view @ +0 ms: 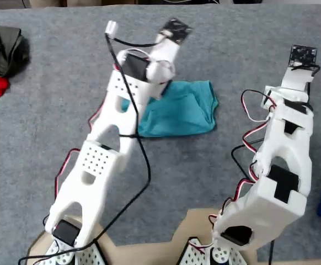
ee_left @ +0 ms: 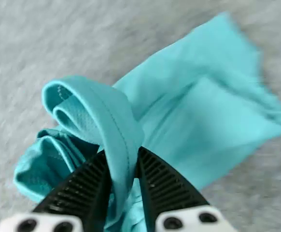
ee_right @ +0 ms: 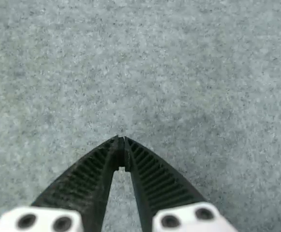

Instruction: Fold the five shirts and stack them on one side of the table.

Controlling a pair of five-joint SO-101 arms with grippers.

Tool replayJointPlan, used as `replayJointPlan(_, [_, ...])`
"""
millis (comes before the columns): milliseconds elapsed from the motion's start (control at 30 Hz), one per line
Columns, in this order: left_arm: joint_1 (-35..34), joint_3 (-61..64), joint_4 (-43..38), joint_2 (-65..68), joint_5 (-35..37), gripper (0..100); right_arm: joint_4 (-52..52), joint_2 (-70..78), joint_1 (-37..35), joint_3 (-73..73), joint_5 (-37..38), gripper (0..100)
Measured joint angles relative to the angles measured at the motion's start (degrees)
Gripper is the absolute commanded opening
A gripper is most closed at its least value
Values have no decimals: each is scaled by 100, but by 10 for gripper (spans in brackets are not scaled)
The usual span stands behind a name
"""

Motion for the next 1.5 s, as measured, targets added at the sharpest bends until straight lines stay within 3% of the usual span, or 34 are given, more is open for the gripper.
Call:
replayJointPlan(333, [818, 0, -879, 26, 0, 20, 26, 70, 193, -114, 0, 9])
replayJointPlan(567, [993, 0, -1415, 536, 0, 35, 26, 70, 193, -114, 0, 9])
replayJointPlan(867, [958, 9, -1451, 774, 211, 374, 26, 70, 193, -114, 220, 9])
replayJointPlan(967, [844, 0, -1451, 774, 695, 371, 26, 70, 193, -114, 220, 9])
replayJointPlan(1133, [378, -9, -1451, 607, 870, 350, 167, 70, 193, -114, 220, 9])
replayJointPlan(1367, [-642, -9, -1688, 97, 888, 64, 202, 70, 149, -114, 325, 9])
replayJointPlan(1500, [-835, -9, -1741, 123, 888, 34, 202, 70, 70, -114, 404, 9])
